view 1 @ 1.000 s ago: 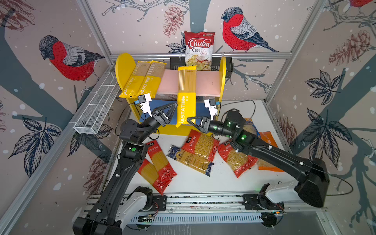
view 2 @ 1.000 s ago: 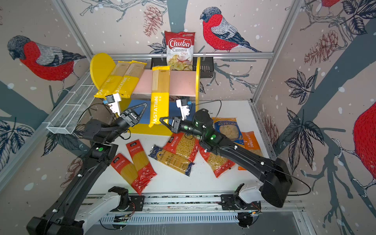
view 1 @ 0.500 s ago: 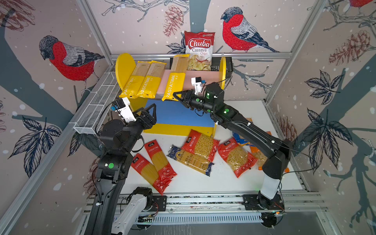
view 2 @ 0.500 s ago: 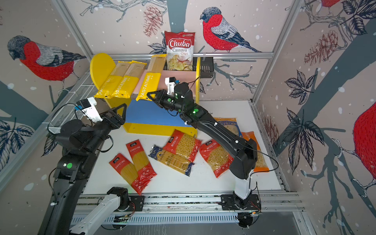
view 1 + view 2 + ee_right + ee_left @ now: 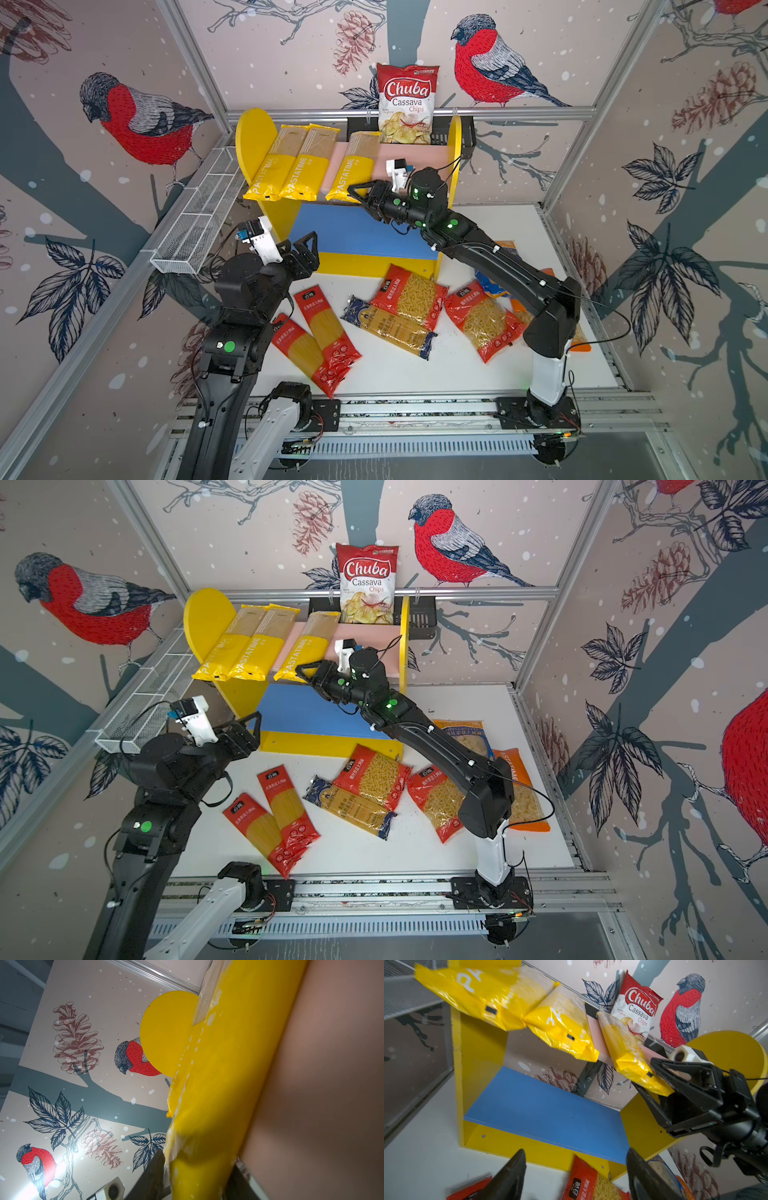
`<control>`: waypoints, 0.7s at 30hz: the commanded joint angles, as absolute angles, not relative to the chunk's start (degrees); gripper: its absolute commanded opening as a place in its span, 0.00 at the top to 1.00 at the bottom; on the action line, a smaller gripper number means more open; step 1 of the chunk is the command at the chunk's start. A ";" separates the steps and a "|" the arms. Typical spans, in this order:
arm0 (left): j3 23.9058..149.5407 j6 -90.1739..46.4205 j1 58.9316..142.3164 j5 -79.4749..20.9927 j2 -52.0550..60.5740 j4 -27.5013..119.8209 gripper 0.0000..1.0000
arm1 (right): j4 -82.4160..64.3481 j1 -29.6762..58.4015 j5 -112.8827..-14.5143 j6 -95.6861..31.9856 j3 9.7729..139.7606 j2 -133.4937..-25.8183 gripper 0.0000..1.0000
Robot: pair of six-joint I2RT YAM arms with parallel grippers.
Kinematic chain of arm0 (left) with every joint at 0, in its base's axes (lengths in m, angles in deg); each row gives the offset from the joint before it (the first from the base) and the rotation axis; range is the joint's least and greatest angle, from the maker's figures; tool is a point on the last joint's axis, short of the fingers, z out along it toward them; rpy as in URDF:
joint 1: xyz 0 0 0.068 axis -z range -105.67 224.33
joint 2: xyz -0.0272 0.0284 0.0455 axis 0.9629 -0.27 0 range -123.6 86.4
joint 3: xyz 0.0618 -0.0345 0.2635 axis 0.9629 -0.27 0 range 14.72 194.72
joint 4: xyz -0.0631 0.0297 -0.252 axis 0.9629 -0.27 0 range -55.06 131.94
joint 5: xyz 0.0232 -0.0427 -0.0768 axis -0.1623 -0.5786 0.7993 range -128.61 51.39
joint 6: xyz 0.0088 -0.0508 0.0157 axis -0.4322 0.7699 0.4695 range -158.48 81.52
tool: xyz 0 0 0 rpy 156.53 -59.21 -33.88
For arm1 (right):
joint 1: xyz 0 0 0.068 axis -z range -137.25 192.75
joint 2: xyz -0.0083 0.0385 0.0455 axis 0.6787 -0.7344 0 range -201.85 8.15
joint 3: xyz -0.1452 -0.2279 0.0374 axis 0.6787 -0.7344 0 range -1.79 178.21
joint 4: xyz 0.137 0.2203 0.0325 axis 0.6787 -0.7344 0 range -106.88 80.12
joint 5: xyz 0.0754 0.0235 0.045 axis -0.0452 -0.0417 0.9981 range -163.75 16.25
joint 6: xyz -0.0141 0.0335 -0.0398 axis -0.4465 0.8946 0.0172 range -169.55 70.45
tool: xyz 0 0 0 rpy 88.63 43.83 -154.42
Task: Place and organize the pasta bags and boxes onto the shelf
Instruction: 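Push the pack beside the other yellow packs with the right gripper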
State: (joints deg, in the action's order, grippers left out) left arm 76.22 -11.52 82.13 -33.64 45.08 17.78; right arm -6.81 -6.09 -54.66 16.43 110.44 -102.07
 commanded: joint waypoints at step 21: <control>69.66 -6.53 82.07 -23.68 46.32 26.38 0.26 | -5.06 -6.95 -49.23 18.15 120.07 -109.81 0.82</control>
